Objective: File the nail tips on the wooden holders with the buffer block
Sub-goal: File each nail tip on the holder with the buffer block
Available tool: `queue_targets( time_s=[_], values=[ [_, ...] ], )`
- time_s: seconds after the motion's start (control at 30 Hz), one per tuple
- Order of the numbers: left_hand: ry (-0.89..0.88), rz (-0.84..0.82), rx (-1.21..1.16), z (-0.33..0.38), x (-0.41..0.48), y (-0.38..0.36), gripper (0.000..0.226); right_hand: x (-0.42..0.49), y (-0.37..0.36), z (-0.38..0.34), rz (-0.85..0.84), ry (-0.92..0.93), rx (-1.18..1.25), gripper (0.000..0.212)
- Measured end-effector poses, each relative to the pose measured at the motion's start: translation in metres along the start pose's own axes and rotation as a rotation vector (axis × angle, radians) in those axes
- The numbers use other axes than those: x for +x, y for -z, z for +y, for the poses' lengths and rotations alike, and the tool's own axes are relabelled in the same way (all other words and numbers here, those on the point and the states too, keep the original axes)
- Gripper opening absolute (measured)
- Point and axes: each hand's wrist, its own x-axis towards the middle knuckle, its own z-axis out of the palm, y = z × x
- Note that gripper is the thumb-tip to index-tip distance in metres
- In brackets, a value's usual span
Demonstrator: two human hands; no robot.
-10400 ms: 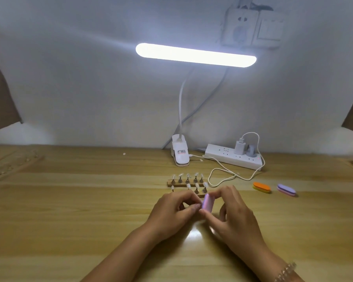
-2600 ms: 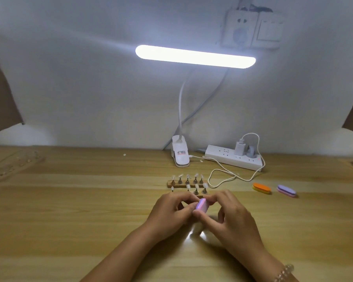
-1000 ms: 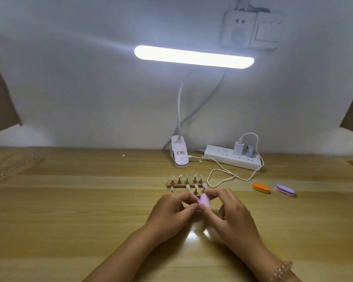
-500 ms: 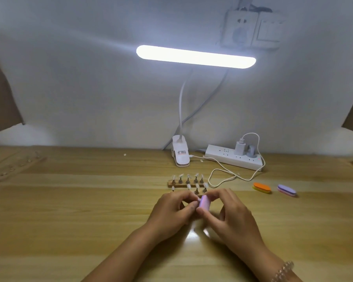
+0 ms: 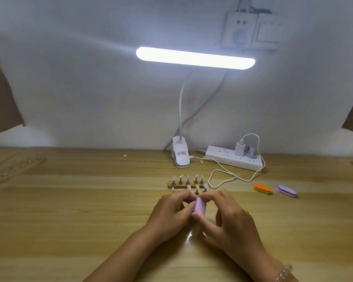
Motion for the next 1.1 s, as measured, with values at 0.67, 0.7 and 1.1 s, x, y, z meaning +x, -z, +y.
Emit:
queue_targets(
  time_s=[0.67, 0.7, 1.1],
  values=[
    [-0.012, 0.023, -0.048, 0.001, 0.002, 0.002, 0.018, 0.003, 0.004, 0.003, 0.022, -0.107, 0.093, 0.035],
    [-0.013, 0.023, -0.045, 0.001, 0.002, 0.002, 0.016, 0.003, 0.004, 0.005, 0.038, -0.120, 0.094, 0.034],
    [0.058, 0.465, 0.041, 0.000, 0.005, 0.006, 0.012, 0.002, 0.003, 0.009, 0.053, -0.118, 0.193, 0.031]
  ],
)
